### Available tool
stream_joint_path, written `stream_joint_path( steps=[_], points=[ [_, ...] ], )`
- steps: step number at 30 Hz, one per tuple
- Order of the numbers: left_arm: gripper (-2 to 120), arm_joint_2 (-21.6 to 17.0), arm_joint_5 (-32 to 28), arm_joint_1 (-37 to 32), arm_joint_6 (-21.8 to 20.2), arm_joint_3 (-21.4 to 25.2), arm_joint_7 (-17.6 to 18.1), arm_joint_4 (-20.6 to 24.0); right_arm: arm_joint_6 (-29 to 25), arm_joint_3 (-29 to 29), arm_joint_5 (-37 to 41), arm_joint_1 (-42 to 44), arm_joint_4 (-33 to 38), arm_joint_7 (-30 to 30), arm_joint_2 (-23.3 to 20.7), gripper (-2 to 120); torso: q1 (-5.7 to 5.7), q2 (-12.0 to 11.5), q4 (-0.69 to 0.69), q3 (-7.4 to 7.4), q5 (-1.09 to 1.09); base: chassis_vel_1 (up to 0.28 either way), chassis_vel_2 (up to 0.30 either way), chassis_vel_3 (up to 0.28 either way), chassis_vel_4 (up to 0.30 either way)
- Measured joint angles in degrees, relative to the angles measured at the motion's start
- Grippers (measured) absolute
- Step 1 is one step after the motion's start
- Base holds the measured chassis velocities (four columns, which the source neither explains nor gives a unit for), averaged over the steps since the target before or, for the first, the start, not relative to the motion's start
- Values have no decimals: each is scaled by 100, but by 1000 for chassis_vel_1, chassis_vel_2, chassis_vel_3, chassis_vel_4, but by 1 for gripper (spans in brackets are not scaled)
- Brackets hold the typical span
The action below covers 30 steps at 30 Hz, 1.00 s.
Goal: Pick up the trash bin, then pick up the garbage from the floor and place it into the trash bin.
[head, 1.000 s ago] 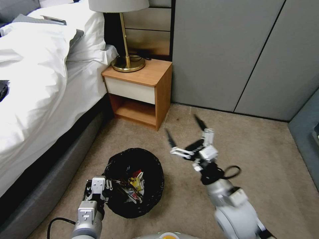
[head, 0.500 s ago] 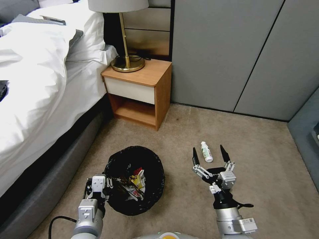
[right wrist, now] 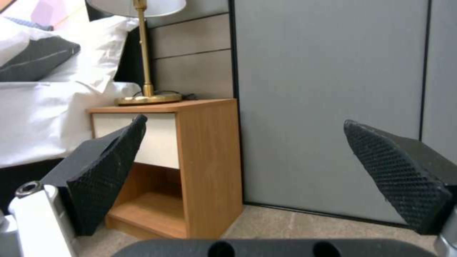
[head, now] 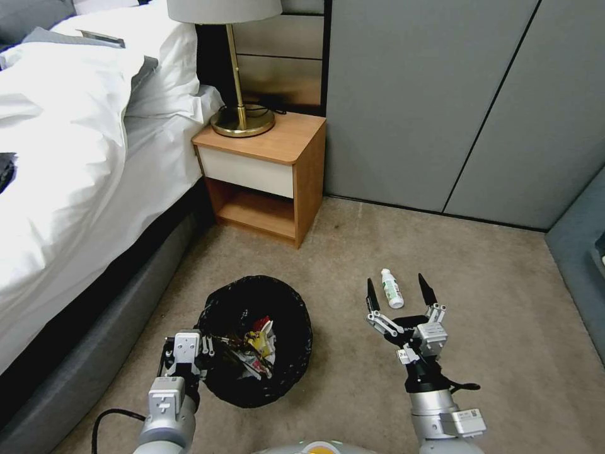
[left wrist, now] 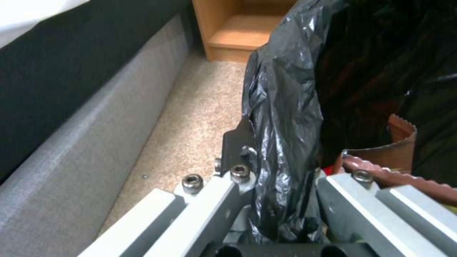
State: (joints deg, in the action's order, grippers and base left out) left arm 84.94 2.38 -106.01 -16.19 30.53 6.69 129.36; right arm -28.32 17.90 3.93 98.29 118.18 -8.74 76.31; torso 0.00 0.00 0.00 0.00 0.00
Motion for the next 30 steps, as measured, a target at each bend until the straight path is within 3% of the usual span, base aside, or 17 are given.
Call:
stream_joint_path(
  steps=[23,30],
  points=[
    [1,4,-71,-2,108,-6,-64,-25,-20,48,-66,2,16,95,8,100,0,0,-4,0,0,-52,-55,-52,-61],
    [1,5,-117,4,112,-2,-50,-24,-53,63,-84,-7,23,131,9,100,0,0,2,0,0,-4,-6,-10,-3]
  ],
)
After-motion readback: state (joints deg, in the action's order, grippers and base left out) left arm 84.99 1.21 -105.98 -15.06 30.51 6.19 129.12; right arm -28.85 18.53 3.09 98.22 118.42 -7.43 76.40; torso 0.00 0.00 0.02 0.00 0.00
